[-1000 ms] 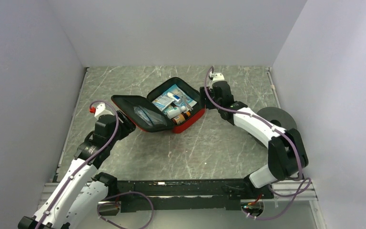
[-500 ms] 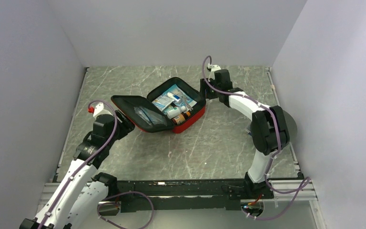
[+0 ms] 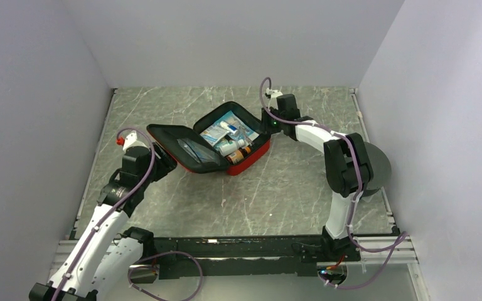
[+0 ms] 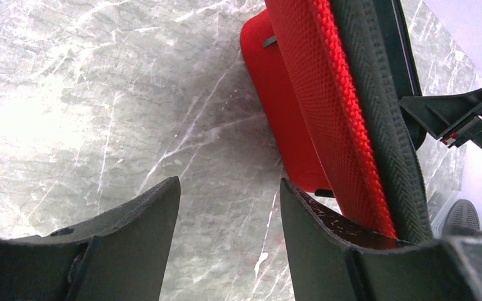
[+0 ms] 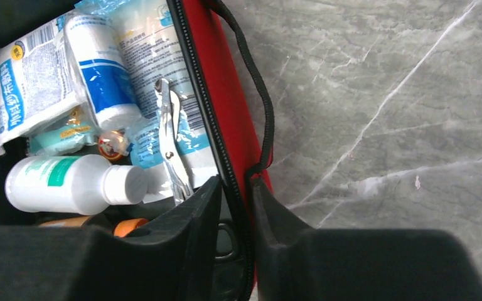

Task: Organize the medicine kit
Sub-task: Close the medicine box at the center of the board.

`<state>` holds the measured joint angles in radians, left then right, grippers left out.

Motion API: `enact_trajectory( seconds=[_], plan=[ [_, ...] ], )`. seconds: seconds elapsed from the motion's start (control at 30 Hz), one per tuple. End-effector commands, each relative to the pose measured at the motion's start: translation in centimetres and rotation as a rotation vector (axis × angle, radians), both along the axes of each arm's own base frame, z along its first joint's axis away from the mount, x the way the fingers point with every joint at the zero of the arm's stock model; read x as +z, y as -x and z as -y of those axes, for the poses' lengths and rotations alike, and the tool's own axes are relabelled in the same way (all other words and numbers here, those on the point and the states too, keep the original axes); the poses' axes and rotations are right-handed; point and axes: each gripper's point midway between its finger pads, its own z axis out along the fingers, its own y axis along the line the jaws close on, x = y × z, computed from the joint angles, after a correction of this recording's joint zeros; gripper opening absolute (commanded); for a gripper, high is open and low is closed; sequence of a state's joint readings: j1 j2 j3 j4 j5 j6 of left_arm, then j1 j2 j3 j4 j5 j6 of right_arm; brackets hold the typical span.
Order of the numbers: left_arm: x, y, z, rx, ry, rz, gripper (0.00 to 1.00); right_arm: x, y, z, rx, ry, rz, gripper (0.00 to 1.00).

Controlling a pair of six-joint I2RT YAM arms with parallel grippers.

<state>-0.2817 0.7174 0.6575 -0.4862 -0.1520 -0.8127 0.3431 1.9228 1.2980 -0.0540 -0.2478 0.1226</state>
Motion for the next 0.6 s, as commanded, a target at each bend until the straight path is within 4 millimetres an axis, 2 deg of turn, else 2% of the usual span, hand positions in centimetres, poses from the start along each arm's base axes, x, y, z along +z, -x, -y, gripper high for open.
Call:
enact_trajectory(
  seconds=[0.0, 0.07, 0.13, 0.33, 0.57],
  plan=[
    [2.9, -0.9, 0.4, -0.029, 0.017, 0.080, 0.65, 0.6, 0.9, -1.4, 0.021, -0.029, 0.039, 0.20],
    [3.0, -0.9, 0.2, -0.030, 0.009, 0.075, 0.65, 0.5, 1.9, -1.6, 0.010, -0.029, 0.047, 0.07],
    [3.1, -0.8, 0.0, -0.032, 0.005, 0.069, 0.65, 0.4, 2.9, -1.6, -0.010, -0.024, 0.051, 0.00],
    [3.0, -0.5, -0.1, -0.035, 0.015, 0.054, 0.66, 0.4, 7.1, -2.8, -0.043, 0.029, 0.074, 0.00],
    [2.8, -0.6, -0.6, -0.029, -0.004, 0.046, 0.66, -0.1, 11.8, -2.7, -0.076, 0.029, 0.074, 0.00]
  ],
)
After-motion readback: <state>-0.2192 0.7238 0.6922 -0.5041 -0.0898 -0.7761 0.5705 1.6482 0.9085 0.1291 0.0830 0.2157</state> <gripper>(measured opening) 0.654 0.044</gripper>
